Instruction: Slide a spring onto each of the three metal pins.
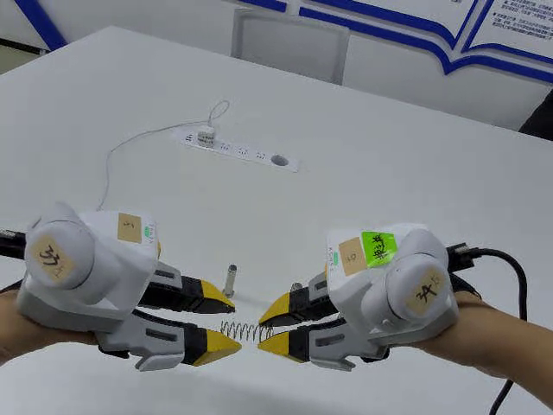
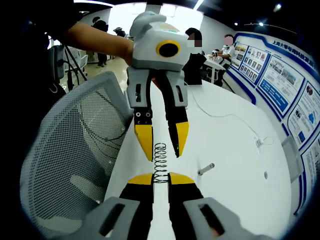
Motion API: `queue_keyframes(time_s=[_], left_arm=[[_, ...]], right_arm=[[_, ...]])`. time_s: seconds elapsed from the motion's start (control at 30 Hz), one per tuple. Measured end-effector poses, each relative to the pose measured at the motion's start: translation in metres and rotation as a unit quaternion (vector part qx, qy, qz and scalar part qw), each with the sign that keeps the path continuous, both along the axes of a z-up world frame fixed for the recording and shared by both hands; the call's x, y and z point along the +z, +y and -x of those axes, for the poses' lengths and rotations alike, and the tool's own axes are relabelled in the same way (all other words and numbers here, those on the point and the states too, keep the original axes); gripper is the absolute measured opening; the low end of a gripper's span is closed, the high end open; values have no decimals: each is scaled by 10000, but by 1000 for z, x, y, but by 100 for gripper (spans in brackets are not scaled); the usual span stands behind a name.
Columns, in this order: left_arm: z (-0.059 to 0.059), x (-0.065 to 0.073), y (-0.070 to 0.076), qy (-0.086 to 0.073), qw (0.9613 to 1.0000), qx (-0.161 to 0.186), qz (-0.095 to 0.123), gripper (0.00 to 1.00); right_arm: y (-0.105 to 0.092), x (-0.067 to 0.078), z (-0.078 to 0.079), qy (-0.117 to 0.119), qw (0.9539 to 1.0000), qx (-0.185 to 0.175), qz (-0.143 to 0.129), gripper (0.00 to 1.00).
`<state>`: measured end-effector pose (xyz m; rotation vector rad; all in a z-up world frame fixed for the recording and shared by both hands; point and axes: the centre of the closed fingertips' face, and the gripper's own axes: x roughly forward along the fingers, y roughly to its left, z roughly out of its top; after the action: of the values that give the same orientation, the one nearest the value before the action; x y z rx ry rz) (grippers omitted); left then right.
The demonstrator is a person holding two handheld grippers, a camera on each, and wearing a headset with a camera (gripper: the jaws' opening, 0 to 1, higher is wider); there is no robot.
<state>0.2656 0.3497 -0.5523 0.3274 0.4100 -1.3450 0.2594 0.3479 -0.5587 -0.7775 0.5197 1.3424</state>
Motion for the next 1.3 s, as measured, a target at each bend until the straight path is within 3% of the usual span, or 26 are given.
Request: queue_keyframes(time_s=[0.2,0.4,0.5,0.73,0.83,1.03,1.3], left_arm=[[4,-2,-1,-17,9998,-153,-92,13],[6,-4,0,-69,9996,-225,-146,12],[5,-1,1,-366,9987,-299,-215,10],[3,1,3,-365,9986,-337,-168,10],[4,4,1,-356,9986,-373,-100,10],[5,4,-1,-402,9982,-424,-148,10],[3,4,0,-418,9981,-427,-162,10]], right_arm=[[1,2,0,-18,10000,-7,-19,10],[1,2,3,-10,10000,42,4,10],[2,4,1,-65,10000,56,-15,10],[4,7,-2,-165,9997,88,-127,12],[6,9,-4,-92,9996,10,-283,14],[2,2,-6,-40,9998,4,-180,15],[1,2,-6,191,9992,-109,-319,11]])
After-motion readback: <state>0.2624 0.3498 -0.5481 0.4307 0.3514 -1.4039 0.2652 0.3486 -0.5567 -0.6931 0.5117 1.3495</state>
